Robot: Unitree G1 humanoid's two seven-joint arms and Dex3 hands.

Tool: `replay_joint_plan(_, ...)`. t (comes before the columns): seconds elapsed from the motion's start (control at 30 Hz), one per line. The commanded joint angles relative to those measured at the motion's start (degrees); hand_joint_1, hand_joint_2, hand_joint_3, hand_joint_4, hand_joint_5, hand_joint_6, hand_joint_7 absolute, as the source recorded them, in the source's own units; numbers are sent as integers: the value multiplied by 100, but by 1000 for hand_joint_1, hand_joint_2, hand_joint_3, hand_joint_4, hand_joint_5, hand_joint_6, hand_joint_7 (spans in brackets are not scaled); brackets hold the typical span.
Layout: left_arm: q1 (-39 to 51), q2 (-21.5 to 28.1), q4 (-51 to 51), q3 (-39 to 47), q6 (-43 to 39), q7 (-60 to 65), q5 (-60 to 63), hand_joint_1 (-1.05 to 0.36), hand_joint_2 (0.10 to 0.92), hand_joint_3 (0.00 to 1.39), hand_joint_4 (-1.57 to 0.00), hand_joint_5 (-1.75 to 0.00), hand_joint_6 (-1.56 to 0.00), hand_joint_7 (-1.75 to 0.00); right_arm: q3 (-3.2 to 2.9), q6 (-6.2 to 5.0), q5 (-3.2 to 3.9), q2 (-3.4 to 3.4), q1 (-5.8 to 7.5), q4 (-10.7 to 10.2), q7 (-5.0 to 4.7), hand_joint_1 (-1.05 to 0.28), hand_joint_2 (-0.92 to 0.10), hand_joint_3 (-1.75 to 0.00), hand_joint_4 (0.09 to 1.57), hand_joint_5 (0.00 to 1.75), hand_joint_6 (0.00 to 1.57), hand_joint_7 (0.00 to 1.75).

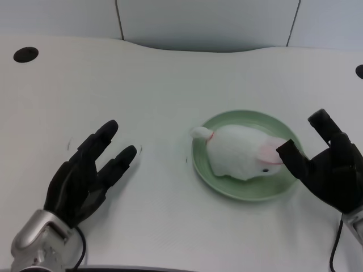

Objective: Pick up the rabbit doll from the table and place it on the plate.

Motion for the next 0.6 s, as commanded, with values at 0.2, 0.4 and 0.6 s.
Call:
replay_joint_plan(0.2,-69,221,215,242,159,28,-222,-1035,921,779,-230,-278,-172,-44,-68,-232,-78,-154,-54,225,11,-611,-921,-138,774,1746,788,1746)
replay_joint_plan(0.4,-133,225,333,242,276,4,-189,-987,921,747,-181,-747,-331,-34,-58,-289,-93,-162,-34,227,-19,-602,-921,-137,764,1746,791,1746)
replay_joint_plan(0.6,-144,246,368,227,127,-57,-147,-979,921,743,-194,-818,-333,-24,-70,-336,-98,-191,-97,414,80,-605,-921,-133,768,1746,783,1741)
